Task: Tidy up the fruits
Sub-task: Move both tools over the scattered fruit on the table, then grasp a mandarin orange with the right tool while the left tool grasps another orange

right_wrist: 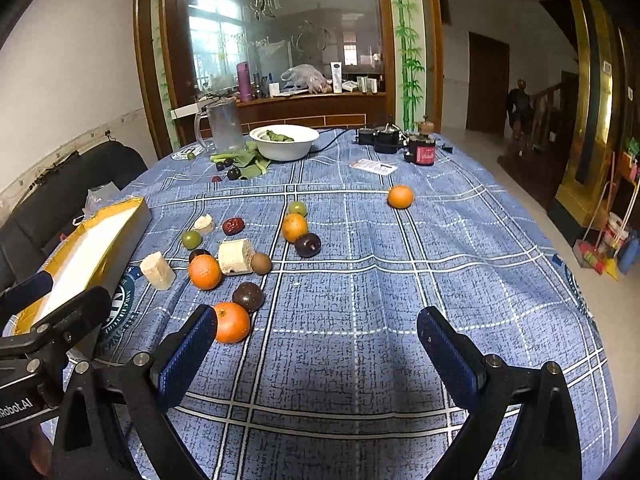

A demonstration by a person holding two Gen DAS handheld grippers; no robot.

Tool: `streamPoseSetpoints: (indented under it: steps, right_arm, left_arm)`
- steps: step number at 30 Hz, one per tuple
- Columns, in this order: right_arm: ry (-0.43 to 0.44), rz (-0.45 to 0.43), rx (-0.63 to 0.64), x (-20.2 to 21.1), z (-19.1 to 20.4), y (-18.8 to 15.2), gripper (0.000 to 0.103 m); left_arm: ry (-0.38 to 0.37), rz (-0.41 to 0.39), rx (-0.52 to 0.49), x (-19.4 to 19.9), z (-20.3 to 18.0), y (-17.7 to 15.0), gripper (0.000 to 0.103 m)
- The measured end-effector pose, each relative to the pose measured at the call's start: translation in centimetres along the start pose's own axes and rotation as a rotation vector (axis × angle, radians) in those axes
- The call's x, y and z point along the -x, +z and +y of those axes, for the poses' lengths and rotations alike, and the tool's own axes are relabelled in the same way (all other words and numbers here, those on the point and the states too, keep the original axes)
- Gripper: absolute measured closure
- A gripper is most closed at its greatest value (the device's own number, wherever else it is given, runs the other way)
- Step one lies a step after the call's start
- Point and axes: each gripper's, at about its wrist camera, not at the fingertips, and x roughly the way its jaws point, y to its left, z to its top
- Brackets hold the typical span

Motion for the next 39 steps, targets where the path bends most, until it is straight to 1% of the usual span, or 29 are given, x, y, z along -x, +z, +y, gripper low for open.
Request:
streamPoseSetpoints:
  steps: [3, 18, 39]
  right_arm:
    - [-0.007, -0.007, 0.011, -0.1, 0.1, 0.1, 0.002]
    - [-0.006, 0.029, 0.027, -2.1, 0.4, 0.2, 0.003]
    - [0.021, 0.094, 0.007, -3.9, 0.1, 0.4, 0.003]
  left_arm:
    - [-0.001, 0.006, -0.001, -0.2, 0.0, 0.1, 0.001]
    - [-0.016, 0.048, 0.013, -2.2, 0.4, 0.1, 0.001]
    - [-0.041, 0.103, 0.050, -4.2, 1.1, -0.2, 0.001]
